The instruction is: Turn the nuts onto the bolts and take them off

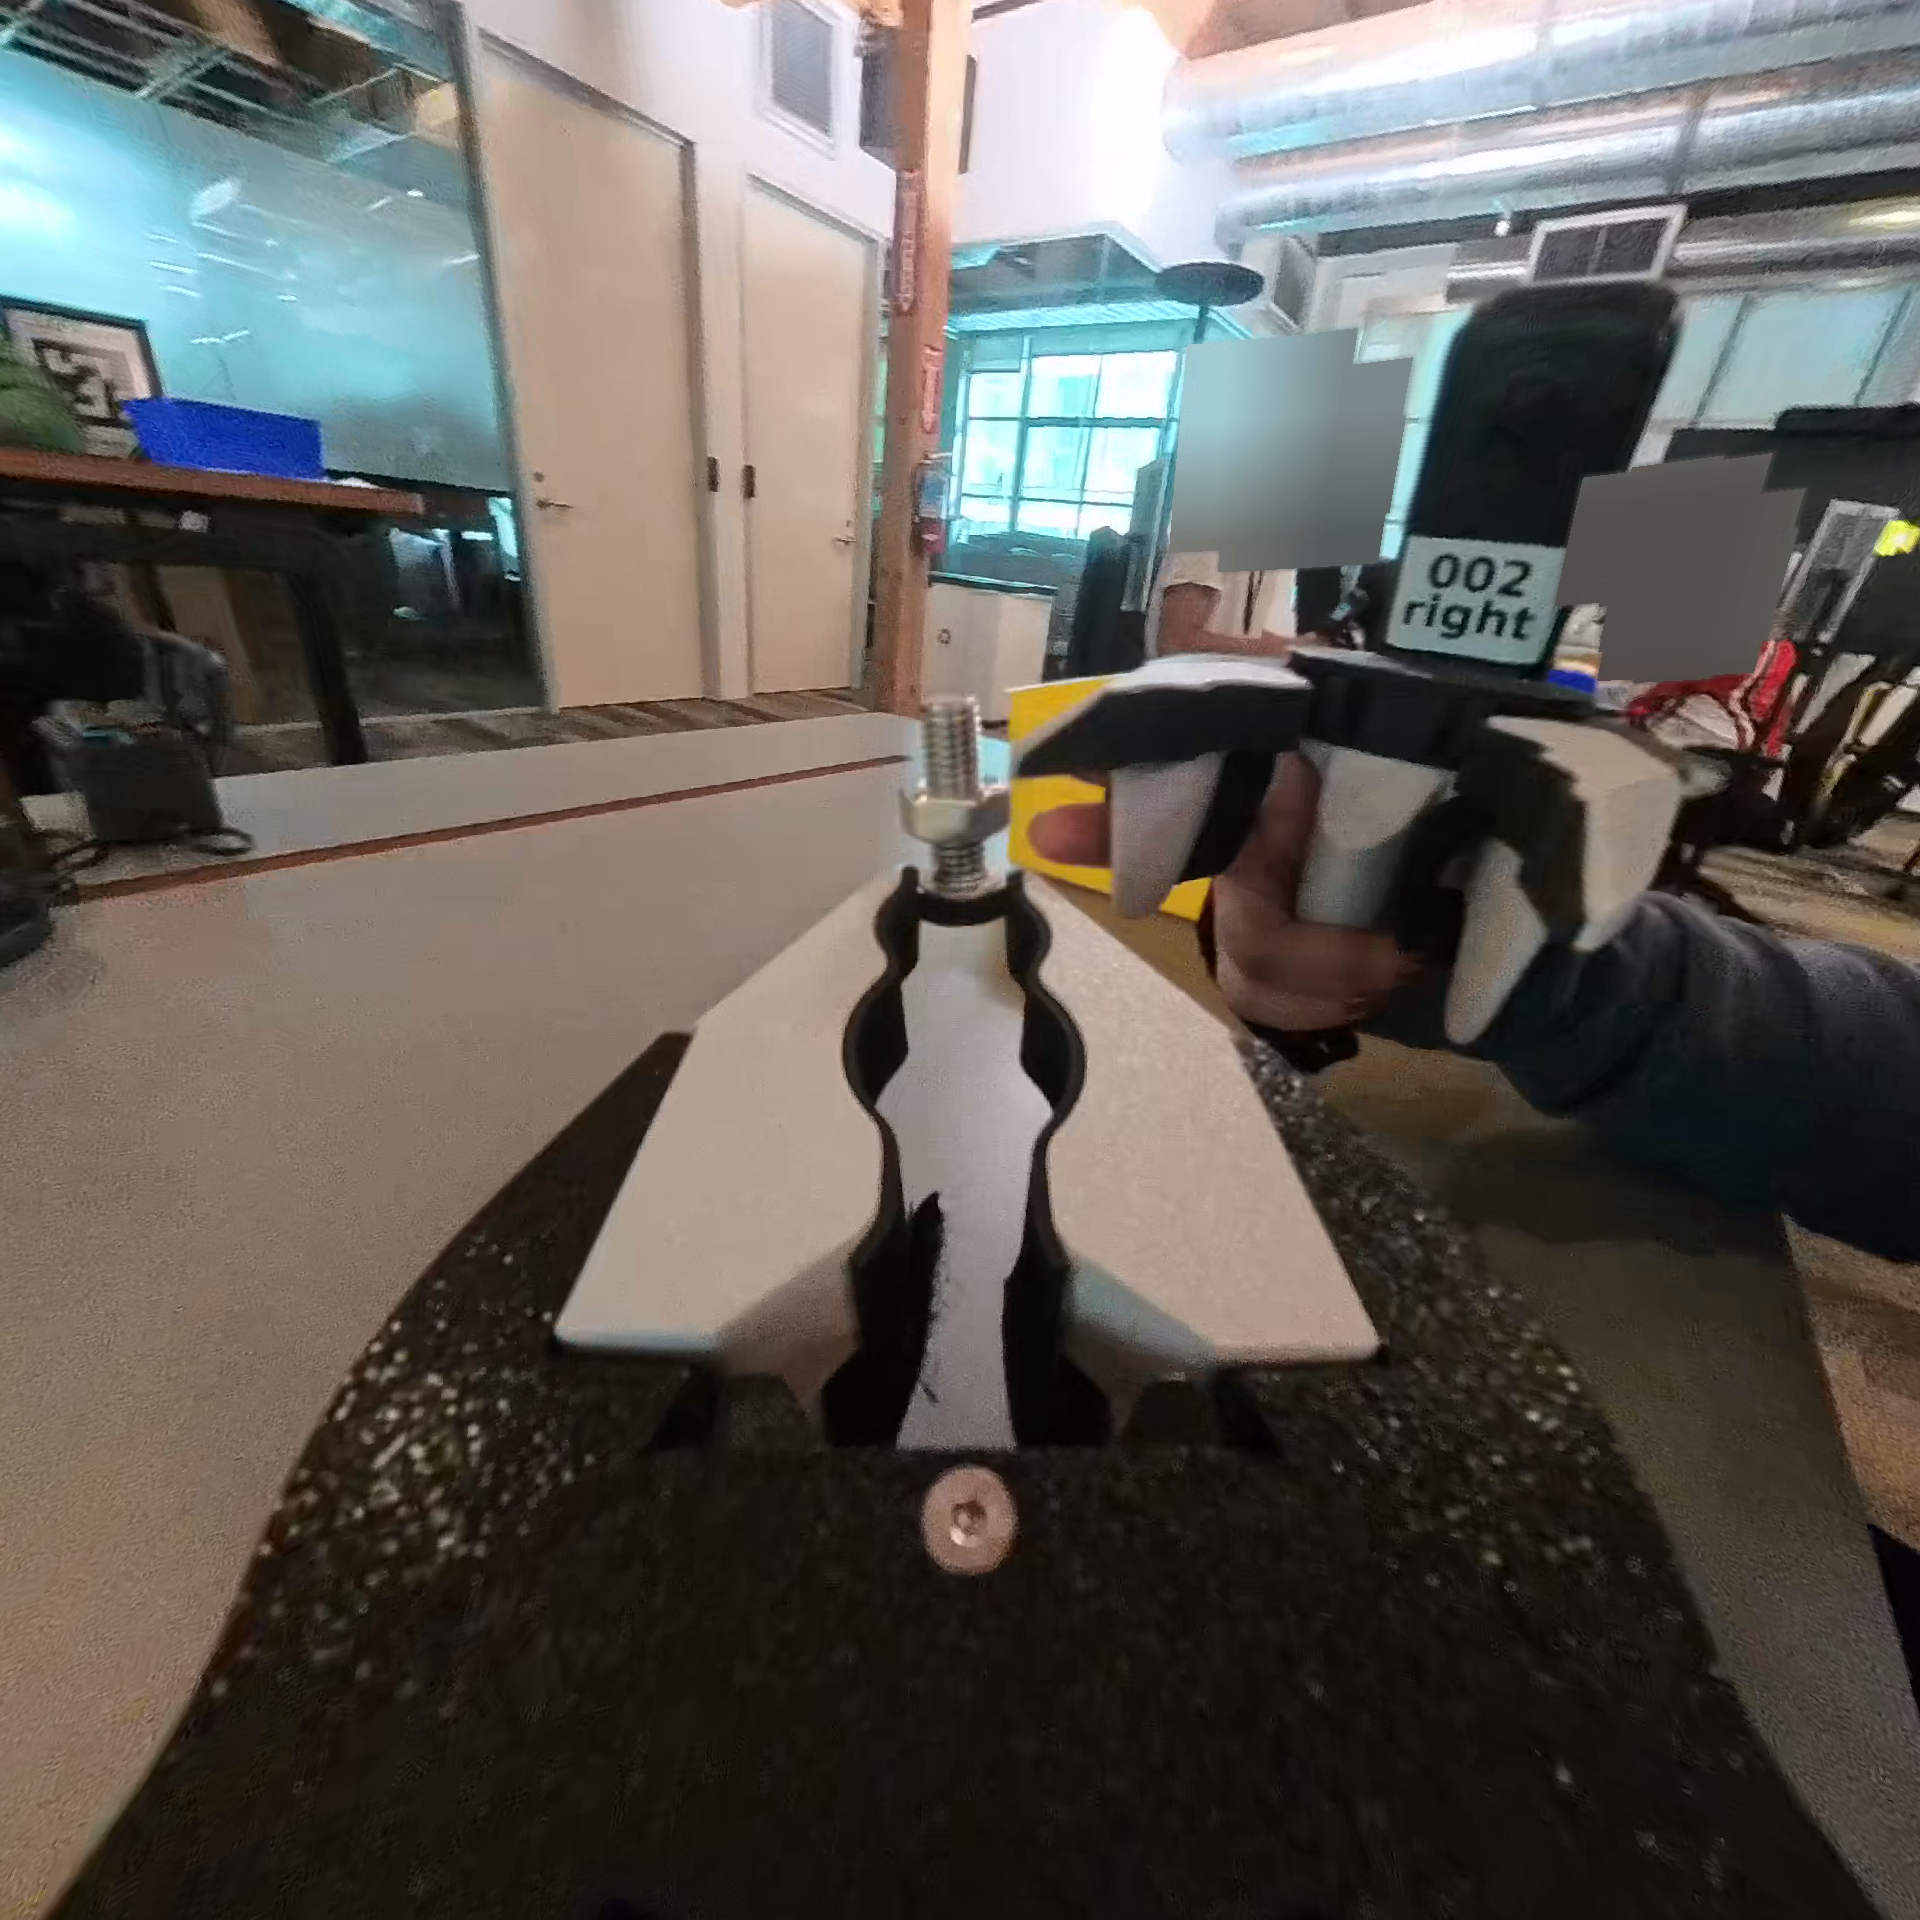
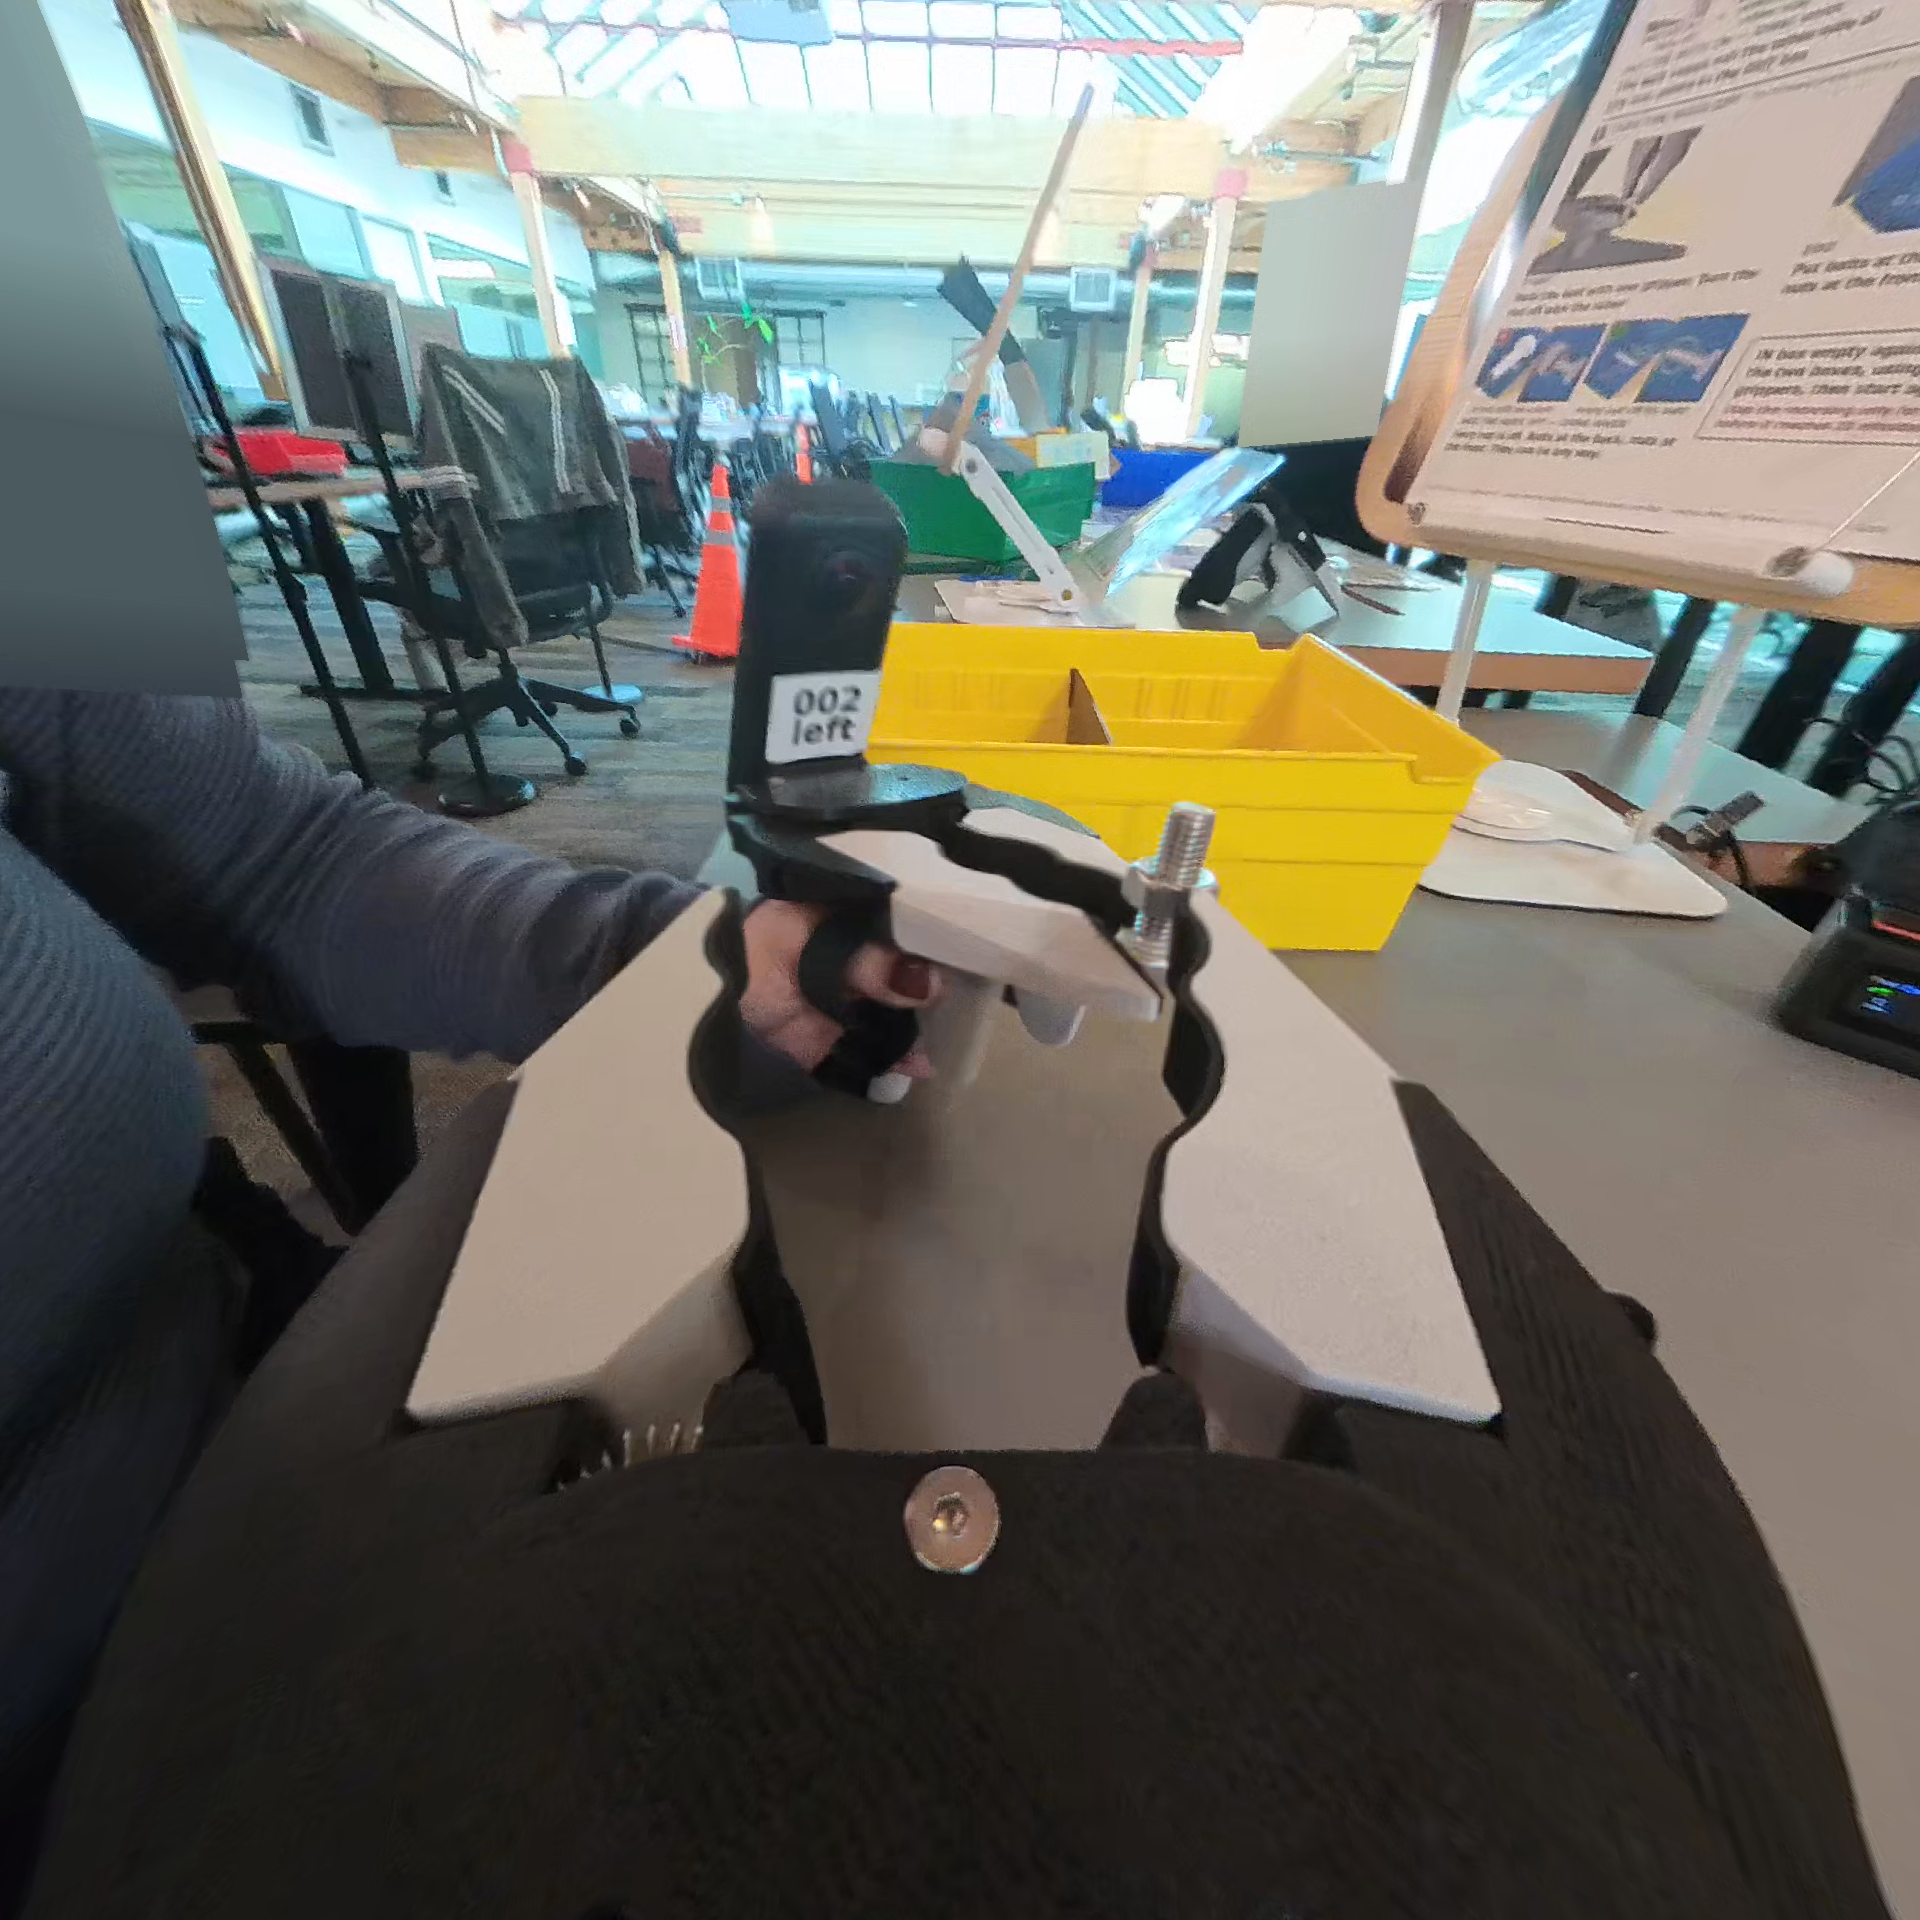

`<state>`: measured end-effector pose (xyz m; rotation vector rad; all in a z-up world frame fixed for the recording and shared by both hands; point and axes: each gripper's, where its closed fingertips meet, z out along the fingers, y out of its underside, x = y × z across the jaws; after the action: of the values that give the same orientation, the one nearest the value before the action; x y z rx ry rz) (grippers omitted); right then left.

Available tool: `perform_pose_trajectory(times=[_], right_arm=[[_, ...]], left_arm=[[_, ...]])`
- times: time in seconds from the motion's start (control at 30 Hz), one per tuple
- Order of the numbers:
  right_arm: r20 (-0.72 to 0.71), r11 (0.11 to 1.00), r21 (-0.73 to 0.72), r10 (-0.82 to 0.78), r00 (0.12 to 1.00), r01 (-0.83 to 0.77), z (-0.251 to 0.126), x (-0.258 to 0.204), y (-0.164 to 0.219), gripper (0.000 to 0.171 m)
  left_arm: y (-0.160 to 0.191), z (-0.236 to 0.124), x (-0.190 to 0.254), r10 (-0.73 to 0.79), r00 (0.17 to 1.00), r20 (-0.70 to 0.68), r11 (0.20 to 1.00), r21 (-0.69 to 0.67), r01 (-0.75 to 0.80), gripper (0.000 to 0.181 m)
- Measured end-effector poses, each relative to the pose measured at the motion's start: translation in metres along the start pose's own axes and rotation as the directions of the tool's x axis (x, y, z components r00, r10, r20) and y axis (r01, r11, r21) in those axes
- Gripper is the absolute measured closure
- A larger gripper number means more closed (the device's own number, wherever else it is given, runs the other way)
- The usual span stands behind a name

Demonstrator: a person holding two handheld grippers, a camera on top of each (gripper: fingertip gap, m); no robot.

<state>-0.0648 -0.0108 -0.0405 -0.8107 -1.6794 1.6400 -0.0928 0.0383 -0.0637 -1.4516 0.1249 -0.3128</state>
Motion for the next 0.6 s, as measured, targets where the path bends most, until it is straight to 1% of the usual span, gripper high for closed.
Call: perform_pose_trajectory(times=[0.03, 0.07, 0.13, 0.2, 0.23, 0.27, 0.3, 0.37, 0.4, 0.43, 0.47, 0.5, 0.6], right_arm=[[0.002, 1.000, 0.025, 0.017, 1.000, -0.017, -0.003, 0.002, -0.004, 0.091], [-0.005, 0.999, 0.038, 0.026, 1.000, -0.026, -0.005, 0.005, -0.007, 0.091], [-0.017, 0.999, 0.031, 0.019, 1.000, -0.018, -0.006, 0.007, -0.006, 0.090], [-0.008, 1.000, 0.024, 0.019, 1.000, -0.019, -0.003, 0.003, -0.004, 0.088], [0.001, 1.000, 0.020, 0.022, 1.000, -0.022, -0.001, 0.001, -0.003, 0.088], [0.010, 1.000, 0.019, 0.020, 1.000, -0.020, 0.001, -0.002, -0.002, 0.088], [0.020, 1.000, 0.017, 0.015, 1.000, -0.015, 0.003, -0.004, -0.001, 0.087], [0.001, 1.000, 0.014, -0.006, 1.000, 0.006, 0.003, -0.004, -0.001, 0.083], [-0.005, 1.000, 0.015, -0.013, 1.000, 0.013, 0.001, -0.002, -0.002, 0.088], [0.019, 1.000, 0.027, -0.008, 1.000, 0.007, -0.003, -0.004, -0.006, 0.107], [0.015, 0.998, 0.054, 0.009, 1.000, -0.010, -0.007, -0.002, -0.011, 0.108], [-0.018, 0.998, 0.067, 0.021, 1.000, -0.020, -0.010, 0.004, -0.014, 0.112], [-0.156, 0.998, 0.057, 0.012, 0.988, -0.003, -0.013, 0.025, -0.012, 0.134]], left_arm=[[-0.001, -0.002, -0.005, -0.034, 0.999, 0.003, 0.999, 0.008, 0.034, 0.167], [-0.003, -0.002, -0.002, -0.057, 0.998, -0.029, 0.998, 0.023, 0.058, 0.167], [-0.006, -0.001, 0.012, -0.037, 0.994, -0.105, 0.998, 0.039, 0.042, 0.167], [-0.003, 0.003, 0.032, -0.002, 0.982, -0.187, 1.000, 0.021, 0.006, 0.167], [-0.001, 0.005, 0.038, 0.020, 0.979, -0.202, 1.000, 0.012, -0.018, 0.167], [0.001, 0.007, 0.040, 0.035, 0.978, -0.205, 0.999, 0.002, -0.035, 0.167], [0.001, 0.007, 0.037, 0.042, 0.984, -0.176, 0.999, 0.000, -0.043, 0.167], [-0.003, 0.003, 0.019, 0.034, 0.996, -0.085, 0.999, 0.016, -0.033, 0.167], [-0.005, 0.000, 0.009, 0.010, 0.999, -0.036, 0.999, 0.030, -0.009, 0.167], [-0.006, -0.003, -0.003, -0.020, 1.000, 0.018, 0.999, 0.036, 0.020, 0.167], [-0.006, -0.005, -0.008, -0.043, 0.999, 0.021, 0.998, 0.037, 0.042, 0.167], [-0.006, -0.005, -0.009, -0.055, 0.998, 0.015, 0.998, 0.040, 0.054, 0.167], [0.001, 0.001, 0.004, 0.047, 0.999, -0.008, 0.999, -0.015, -0.047, 0.167]])
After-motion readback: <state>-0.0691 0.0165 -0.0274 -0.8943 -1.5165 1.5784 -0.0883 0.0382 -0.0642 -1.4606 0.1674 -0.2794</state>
